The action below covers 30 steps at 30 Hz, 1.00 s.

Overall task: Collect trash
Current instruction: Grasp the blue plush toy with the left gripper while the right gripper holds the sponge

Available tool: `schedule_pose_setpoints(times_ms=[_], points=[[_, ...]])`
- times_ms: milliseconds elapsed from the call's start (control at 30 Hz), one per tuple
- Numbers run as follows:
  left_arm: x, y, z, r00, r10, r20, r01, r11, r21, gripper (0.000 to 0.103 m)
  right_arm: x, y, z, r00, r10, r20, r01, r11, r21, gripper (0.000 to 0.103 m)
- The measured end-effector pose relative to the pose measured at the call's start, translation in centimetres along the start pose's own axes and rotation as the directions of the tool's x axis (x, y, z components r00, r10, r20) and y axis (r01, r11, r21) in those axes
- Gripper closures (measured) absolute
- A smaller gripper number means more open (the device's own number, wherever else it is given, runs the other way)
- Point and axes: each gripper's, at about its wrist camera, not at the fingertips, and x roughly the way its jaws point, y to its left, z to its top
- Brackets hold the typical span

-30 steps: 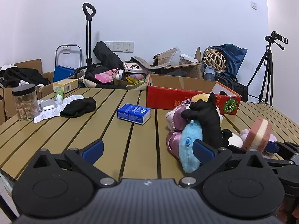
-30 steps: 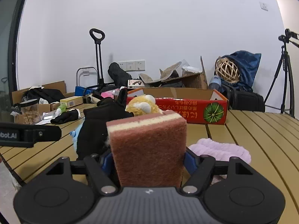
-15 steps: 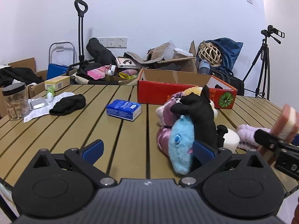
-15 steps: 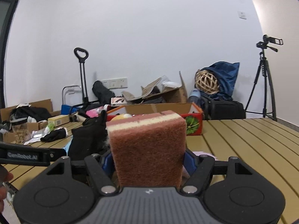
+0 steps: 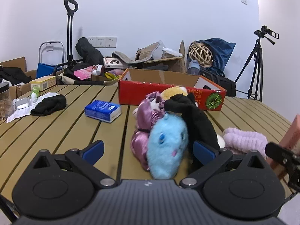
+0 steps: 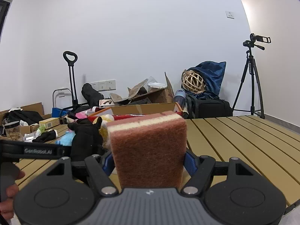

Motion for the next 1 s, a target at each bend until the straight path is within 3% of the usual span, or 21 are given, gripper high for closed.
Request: schedule_pose_setpoints(times_ms=[100, 333, 567, 733, 1000], points=[[0.3, -0.5, 0.1, 1.000, -0.012, 0.019, 0.012, 1.000, 0.004, 0.003, -0.2, -0.3, -0.1, 1.000, -0.006, -0.003, 0.006, 1.000, 0.001, 0.032], [1.6, -1.1, 0.0, 1.000, -0.023, 0.005, 0.023, 1.000, 0.012, 0.029, -0.4, -0.7, -0.3, 1.000, -0.012, -0.011, 0.012, 1.000, 0.002, 0.032], [2.1, -2.0, -0.5, 0.999, -0.037, 0.008, 0.037, 0.997, 0.063, 0.042, -0.5, -0.8, -0.4, 1.000, -0.013, -0.012, 0.013, 1.000, 0.004, 0.032], [1.7, -2.8, -0.9, 0.999, -0.040, 0.030, 0.036, 0.991, 0.128, 0.062, -0.5, -0.8, -0.4, 1.000, -0.011, -0.014, 0.011, 1.000, 0.006, 0.032], [0.0, -3.8, -1.5, 0.994, 0.015, 0.113, -0.037, 0.980, 0.197, 0.065, -0.4, -0.8, -0.3, 1.000, -0.004, -0.015, 0.004, 1.000, 0.006, 0.032]])
